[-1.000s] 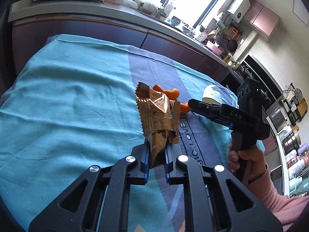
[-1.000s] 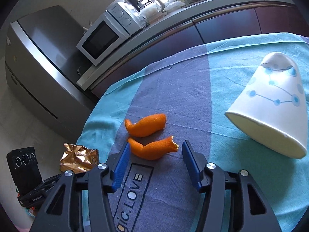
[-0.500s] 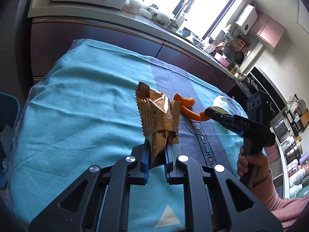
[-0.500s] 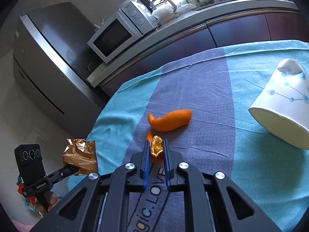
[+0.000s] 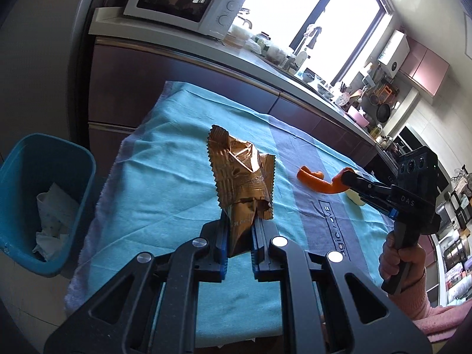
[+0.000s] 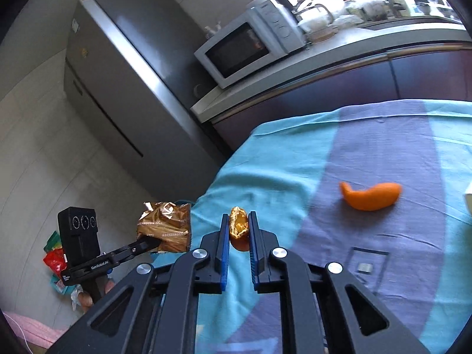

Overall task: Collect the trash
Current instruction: 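Carry the gold wrapper and orange peel over the blue bin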

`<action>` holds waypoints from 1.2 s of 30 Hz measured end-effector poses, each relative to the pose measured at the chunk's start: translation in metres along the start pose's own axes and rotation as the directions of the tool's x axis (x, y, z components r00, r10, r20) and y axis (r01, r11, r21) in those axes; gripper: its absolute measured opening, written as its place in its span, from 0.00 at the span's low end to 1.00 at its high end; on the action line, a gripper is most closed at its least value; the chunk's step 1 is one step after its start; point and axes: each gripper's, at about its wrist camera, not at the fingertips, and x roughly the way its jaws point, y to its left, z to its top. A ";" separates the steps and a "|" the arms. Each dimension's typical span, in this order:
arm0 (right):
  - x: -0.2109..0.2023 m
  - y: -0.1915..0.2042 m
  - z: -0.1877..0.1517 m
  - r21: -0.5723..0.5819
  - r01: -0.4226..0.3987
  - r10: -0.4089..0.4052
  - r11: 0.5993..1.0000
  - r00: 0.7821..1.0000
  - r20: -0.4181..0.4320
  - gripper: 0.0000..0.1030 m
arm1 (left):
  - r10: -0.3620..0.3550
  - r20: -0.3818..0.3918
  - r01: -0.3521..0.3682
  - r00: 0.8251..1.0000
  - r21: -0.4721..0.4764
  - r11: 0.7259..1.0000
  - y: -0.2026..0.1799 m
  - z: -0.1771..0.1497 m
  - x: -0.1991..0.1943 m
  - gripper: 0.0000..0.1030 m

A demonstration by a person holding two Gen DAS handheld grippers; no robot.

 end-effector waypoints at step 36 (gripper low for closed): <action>0.190 0.147 0.015 -0.214 -0.266 0.188 0.940 0.927 -0.326 0.10 | 0.333 0.065 -0.306 0.941 -0.261 0.915 0.158 -0.017 -0.093 0.12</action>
